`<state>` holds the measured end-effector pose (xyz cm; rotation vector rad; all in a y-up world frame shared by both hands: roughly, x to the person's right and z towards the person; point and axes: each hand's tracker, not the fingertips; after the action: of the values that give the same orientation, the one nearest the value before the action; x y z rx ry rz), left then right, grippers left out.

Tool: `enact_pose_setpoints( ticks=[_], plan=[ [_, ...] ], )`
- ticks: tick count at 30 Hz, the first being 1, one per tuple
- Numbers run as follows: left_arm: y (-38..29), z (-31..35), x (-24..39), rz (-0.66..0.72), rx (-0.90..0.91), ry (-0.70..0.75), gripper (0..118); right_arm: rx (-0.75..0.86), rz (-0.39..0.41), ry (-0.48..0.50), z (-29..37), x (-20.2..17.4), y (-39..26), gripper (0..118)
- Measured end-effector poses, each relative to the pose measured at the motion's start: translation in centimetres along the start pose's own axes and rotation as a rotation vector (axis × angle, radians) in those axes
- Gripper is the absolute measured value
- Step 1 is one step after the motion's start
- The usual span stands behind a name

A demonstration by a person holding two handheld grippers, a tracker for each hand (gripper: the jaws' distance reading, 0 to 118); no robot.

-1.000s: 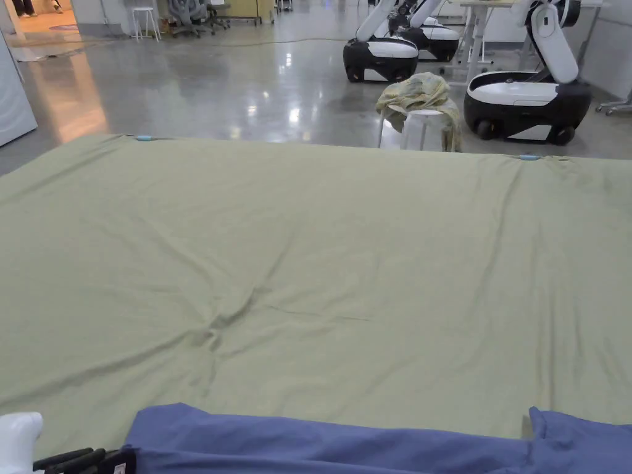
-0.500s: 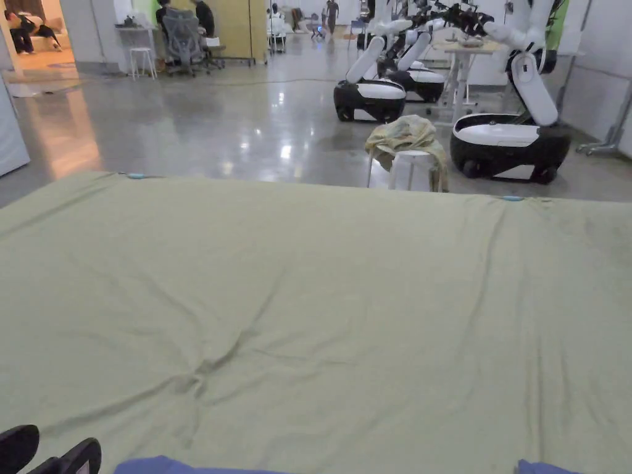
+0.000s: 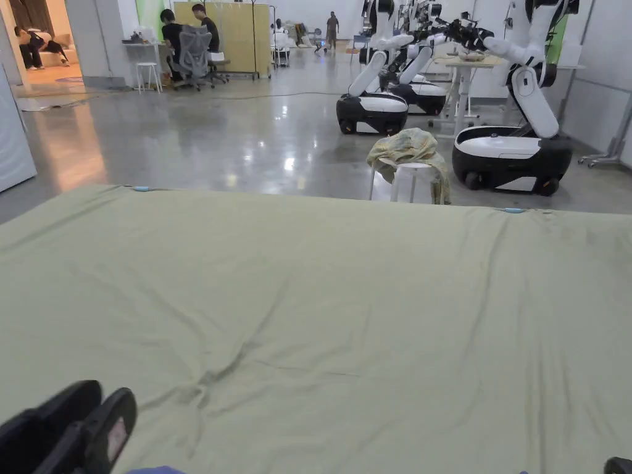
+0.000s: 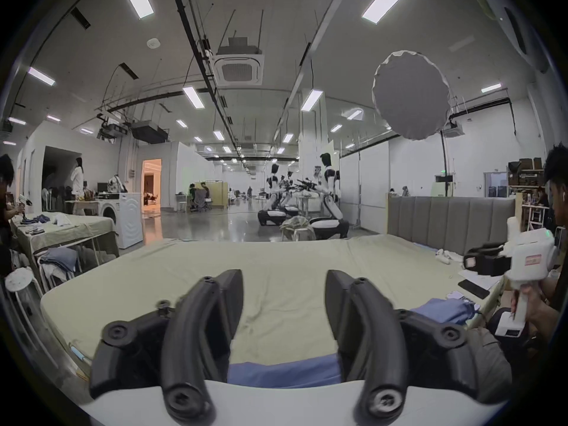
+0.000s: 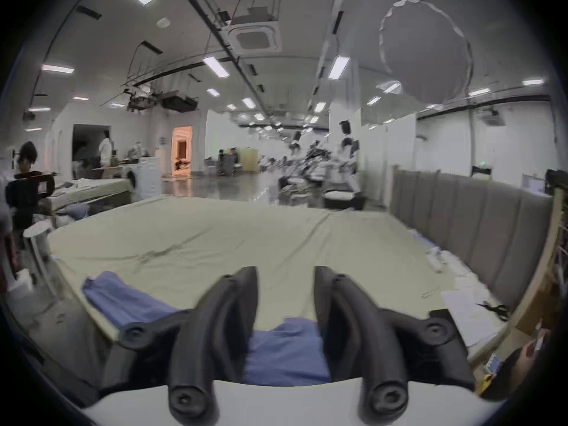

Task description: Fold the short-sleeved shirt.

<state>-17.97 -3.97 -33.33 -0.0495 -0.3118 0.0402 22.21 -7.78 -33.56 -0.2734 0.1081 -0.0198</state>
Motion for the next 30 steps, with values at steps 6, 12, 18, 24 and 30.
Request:
enact_pose_setpoints(
  ticks=[6,12,18,24,30],
  plan=[
    [-0.6,-0.7,-0.5,0.025,-0.117,-0.024,3,-0.028,-0.003,0.014,-1.0,-1.9,0.3,0],
    [-1.5,-1.0,-3.3,0.126,-0.159,-0.006,2,-0.045,-0.005,-0.001,-1.2,-2.7,0.3,0],
    [-4.6,-2.9,-13.2,0.511,-0.300,-0.127,60,-0.062,-0.067,0.030,-0.9,-1.2,-0.9,0],
    [-12.8,-7.5,-18.5,0.723,-0.601,-0.092,72,-0.113,-0.126,0.029,-1.5,-0.3,-1.8,0],
    [-19.9,-11.3,-22.0,1.020,-0.635,-0.240,72,-0.152,-0.123,0.020,-1.8,-0.2,-1.9,0]
  ],
)
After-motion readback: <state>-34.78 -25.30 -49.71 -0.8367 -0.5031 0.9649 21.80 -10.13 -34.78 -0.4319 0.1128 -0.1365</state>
